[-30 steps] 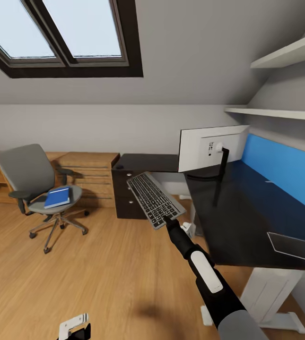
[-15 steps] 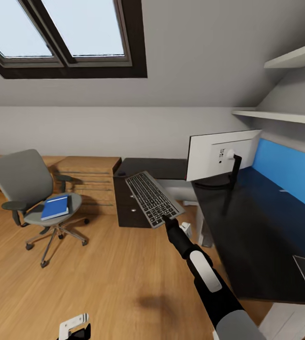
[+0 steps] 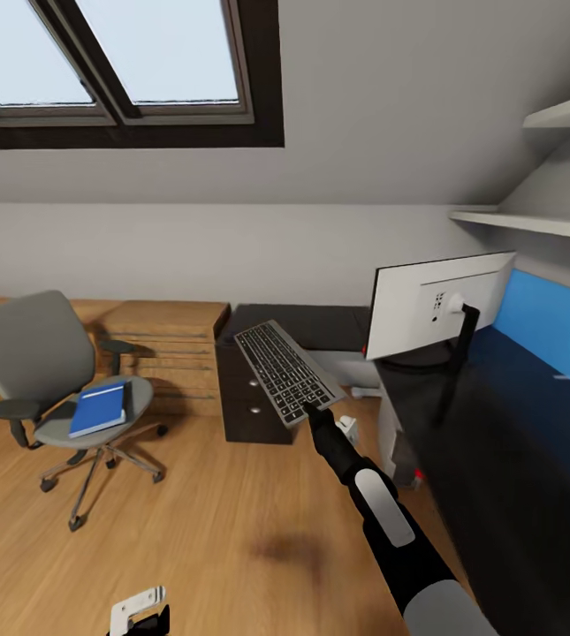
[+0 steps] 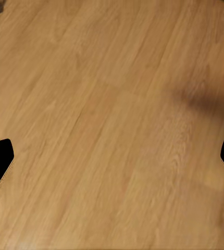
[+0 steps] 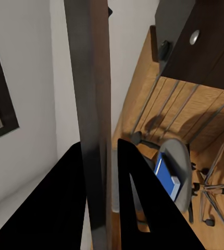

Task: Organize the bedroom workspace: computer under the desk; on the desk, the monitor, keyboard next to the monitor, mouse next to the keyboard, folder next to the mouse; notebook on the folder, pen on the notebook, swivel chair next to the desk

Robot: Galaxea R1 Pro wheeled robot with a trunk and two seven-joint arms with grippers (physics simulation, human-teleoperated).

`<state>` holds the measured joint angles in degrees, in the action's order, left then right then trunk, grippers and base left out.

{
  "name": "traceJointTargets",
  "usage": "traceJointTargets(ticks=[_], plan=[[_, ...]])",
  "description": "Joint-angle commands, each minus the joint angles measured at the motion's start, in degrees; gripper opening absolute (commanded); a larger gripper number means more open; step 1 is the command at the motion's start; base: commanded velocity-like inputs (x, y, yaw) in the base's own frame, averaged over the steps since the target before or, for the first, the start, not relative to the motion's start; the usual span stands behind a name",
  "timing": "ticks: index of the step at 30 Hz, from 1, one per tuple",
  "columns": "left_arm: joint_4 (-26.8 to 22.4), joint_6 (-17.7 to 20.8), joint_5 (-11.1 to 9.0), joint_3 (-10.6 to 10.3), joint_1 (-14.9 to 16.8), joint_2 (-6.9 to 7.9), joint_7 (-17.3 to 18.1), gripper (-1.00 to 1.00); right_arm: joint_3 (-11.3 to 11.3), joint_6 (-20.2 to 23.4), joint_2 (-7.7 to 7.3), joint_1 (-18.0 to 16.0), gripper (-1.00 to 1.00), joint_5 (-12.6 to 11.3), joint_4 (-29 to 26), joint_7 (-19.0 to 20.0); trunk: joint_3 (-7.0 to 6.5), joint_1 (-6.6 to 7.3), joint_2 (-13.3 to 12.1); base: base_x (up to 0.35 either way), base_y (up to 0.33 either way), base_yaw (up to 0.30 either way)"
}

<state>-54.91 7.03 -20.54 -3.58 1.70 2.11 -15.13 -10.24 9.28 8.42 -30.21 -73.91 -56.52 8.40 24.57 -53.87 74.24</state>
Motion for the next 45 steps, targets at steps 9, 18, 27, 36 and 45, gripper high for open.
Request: traceJointTargets(ticks=[9, 18, 27, 36, 45], plan=[[-0.03, 0.17, -0.46, -0.29, 0.04, 0.09, -0.51, 1.0, 0.05, 0.29, 0.02, -0.08, -1.0, -0.7, 0.09, 0.26, -1.56, 1.95, -3.59, 0.33, 0.13, 0.0], [-0.02, 0.17, -0.52, -0.29, 0.03, 0.09, -0.59, 1.0, 0.08, 0.37, 0.0, -0.04, -1.0, -0.71, 0.16, 0.13, -3.17, 3.92, -7.2, 0.33, 0.129, 0.0], [-0.02, 0.17, -0.5, -0.33, 0.04, 0.0, -0.68, 1.0, 0.13, 0.39, -0.07, -0.08, -1.0, -0.76, 0.25, 0.21, -4.79, 5.9, -10.81, 0.33, 0.118, 0.0], [-0.02, 0.17, -0.53, -0.31, 0.0, 0.0, -0.69, 1.0, 0.09, 0.2, 0.02, -0.05, -1.0, -0.82, 0.91, 0.21, -6.41, 7.88, -14.42, 0.33, 0.113, 0.0], [0.83, 0.25, -0.51, -0.38, 0.02, -0.17, -0.67, 1.0, -0.11, -15.05, 0.51, -0.03, -1.0, -1.94, 6.36, -0.05, -6.41, 7.88, -14.42, 0.213, 0.037, 0.0]])
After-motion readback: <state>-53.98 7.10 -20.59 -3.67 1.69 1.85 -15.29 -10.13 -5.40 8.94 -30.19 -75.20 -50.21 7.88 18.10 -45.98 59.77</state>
